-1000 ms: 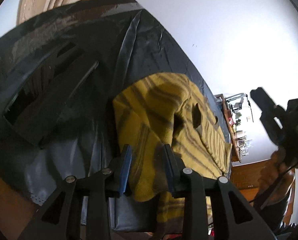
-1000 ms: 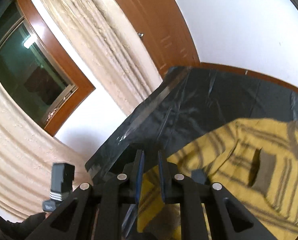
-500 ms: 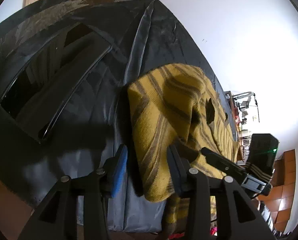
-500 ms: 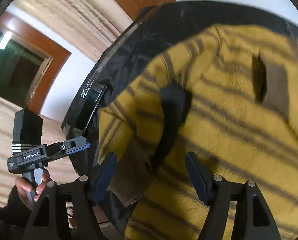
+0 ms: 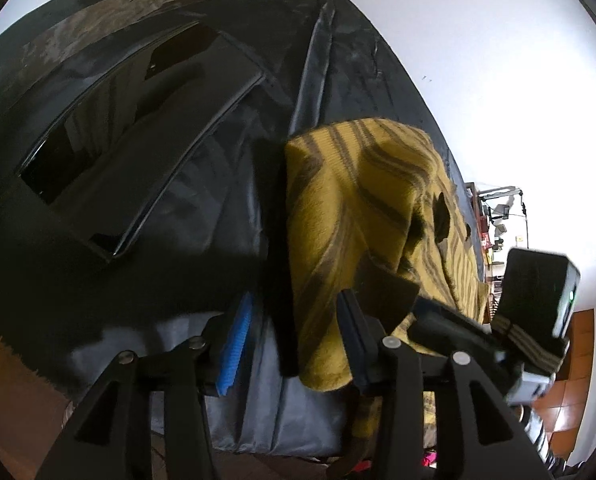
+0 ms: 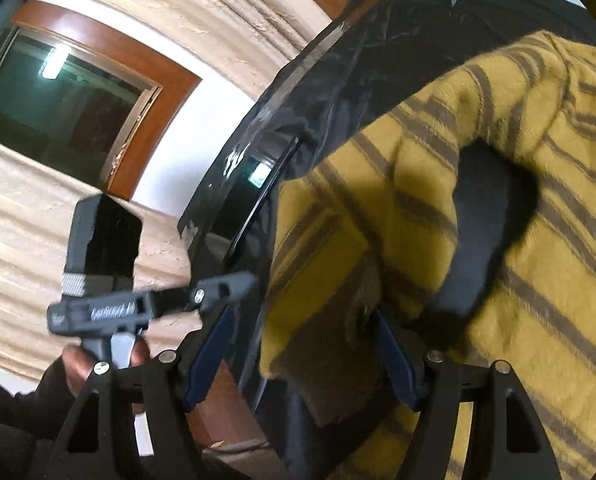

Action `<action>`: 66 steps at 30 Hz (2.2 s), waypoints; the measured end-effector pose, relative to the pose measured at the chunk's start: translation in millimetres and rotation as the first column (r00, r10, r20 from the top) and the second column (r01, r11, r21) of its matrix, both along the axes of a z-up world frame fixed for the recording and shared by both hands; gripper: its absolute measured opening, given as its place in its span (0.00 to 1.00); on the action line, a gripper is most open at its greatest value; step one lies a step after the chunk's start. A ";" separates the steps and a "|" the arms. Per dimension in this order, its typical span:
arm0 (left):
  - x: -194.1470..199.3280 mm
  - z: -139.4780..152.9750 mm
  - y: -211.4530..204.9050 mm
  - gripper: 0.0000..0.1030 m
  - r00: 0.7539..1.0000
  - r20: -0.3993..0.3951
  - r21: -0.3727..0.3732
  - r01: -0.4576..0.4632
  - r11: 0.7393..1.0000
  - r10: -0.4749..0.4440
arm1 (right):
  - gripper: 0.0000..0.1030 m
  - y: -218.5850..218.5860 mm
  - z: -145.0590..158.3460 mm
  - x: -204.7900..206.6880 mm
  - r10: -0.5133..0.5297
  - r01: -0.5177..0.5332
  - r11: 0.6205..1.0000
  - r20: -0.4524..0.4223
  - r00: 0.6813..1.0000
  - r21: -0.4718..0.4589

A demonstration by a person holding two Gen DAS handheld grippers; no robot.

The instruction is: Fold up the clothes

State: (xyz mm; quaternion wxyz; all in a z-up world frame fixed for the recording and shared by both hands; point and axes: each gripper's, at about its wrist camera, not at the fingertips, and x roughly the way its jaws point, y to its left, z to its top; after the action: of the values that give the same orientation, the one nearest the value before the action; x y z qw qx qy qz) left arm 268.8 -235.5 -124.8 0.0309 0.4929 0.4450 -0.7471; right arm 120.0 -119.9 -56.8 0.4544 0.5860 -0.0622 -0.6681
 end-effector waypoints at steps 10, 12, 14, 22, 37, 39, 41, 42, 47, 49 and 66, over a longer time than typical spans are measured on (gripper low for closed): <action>14.0 -4.8 -6.1 0.48 1.000 0.010 0.009 -0.024 1.000 0.024 | 0.70 -21.9 -18.3 -27.2 0.020 -0.020 1.000 0.040 0.999 -0.012; 15.7 -5.2 -7.1 0.48 1.000 0.006 0.012 -0.028 1.000 0.027 | 0.61 -25.6 -19.1 -25.7 0.033 -0.034 0.999 0.017 0.999 0.019; 16.0 -6.3 -7.7 0.48 1.000 0.002 0.015 -0.030 0.999 0.030 | 0.34 -28.9 -18.7 -20.9 0.050 -0.047 0.995 -0.042 0.998 0.089; 15.7 -7.3 -8.5 0.48 0.999 0.002 0.013 -0.033 0.999 0.033 | 0.08 -13.3 -9.0 -16.5 0.021 -0.020 0.998 -0.016 1.000 0.060; 17.6 -7.2 -5.7 0.48 0.999 0.015 0.006 -0.029 1.000 0.029 | 0.09 -26.3 -24.7 -12.7 0.057 -0.060 0.997 0.062 0.996 0.046; 21.0 -7.4 -6.7 0.48 0.999 0.016 0.007 -0.034 0.999 0.034 | 0.09 -27.1 -26.0 -14.7 0.052 -0.056 0.997 0.054 0.997 0.062; 25.5 -7.0 -9.3 0.48 0.999 0.018 0.007 -0.038 0.999 0.038 | 0.09 -28.8 -26.8 -16.9 0.055 -0.058 0.995 0.038 0.998 0.080; 24.9 -7.1 -8.7 0.48 0.999 0.018 0.005 -0.040 0.999 0.040 | 0.09 -30.2 -27.6 -18.4 0.056 -0.058 0.994 0.032 0.998 0.090; 24.6 -6.8 -7.0 0.48 0.999 0.017 -0.001 -0.041 0.999 0.041 | 0.09 -34.1 -32.2 -27.8 0.061 -0.064 0.995 0.047 0.997 0.073; 24.3 -6.8 -6.2 0.48 0.999 0.016 -0.001 -0.040 0.999 0.040 | 0.09 -35.0 -34.3 -30.1 0.064 -0.067 0.996 0.059 0.996 0.060; 23.8 -6.2 -8.7 0.48 1.000 0.014 0.008 -0.025 1.000 0.025 | 0.18 -46.6 -43.7 -31.1 0.069 -0.061 0.997 0.177 0.982 -0.050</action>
State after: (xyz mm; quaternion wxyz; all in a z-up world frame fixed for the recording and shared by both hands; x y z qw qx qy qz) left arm 292.6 -244.2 -131.0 0.0413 0.4927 0.4538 -0.7414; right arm 89.0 -166.6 -100.5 0.4814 0.6350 -0.0983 -0.5960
